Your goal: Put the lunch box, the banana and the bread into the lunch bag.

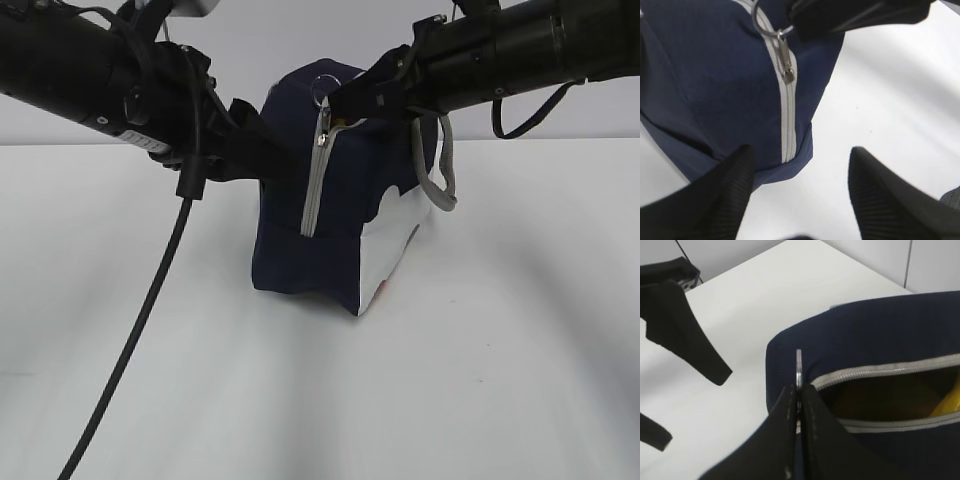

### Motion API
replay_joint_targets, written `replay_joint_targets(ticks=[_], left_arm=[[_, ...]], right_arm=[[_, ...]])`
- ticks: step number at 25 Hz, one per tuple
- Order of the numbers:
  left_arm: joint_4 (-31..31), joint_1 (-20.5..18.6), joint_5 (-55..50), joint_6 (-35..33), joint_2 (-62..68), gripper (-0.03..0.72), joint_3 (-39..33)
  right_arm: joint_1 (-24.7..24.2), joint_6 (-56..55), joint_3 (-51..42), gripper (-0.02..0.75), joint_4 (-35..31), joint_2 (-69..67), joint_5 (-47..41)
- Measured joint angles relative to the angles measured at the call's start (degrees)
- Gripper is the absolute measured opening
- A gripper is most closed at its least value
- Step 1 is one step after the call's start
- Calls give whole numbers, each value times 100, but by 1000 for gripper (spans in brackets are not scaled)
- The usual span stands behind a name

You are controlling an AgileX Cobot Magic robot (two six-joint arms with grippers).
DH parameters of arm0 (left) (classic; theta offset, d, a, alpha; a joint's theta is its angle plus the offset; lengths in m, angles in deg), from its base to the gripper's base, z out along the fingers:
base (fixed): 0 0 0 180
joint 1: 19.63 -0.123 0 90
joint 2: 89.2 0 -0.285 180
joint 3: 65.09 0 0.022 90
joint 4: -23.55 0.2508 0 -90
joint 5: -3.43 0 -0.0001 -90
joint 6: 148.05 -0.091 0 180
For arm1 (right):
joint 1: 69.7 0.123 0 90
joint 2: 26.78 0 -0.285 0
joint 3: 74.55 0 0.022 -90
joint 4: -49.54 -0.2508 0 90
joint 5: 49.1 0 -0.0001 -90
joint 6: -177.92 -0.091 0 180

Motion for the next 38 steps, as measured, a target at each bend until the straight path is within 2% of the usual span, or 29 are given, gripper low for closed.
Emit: replay_joint_targets(ticks=[8,17,28,38], left_arm=[[22,0,-14,-5,0,424,0],[106,0,14,-5,0,424,0],[386,5,1569,-23,25,424,0],[428,-25,1747,-237,365,424,-11]], right_arm=[[0,0,0,0,-547,0,109],[0,0,0,0,-869,0,380],[0,0,0,0,-740,0,180],[0,0,0,0,-727,0,157]])
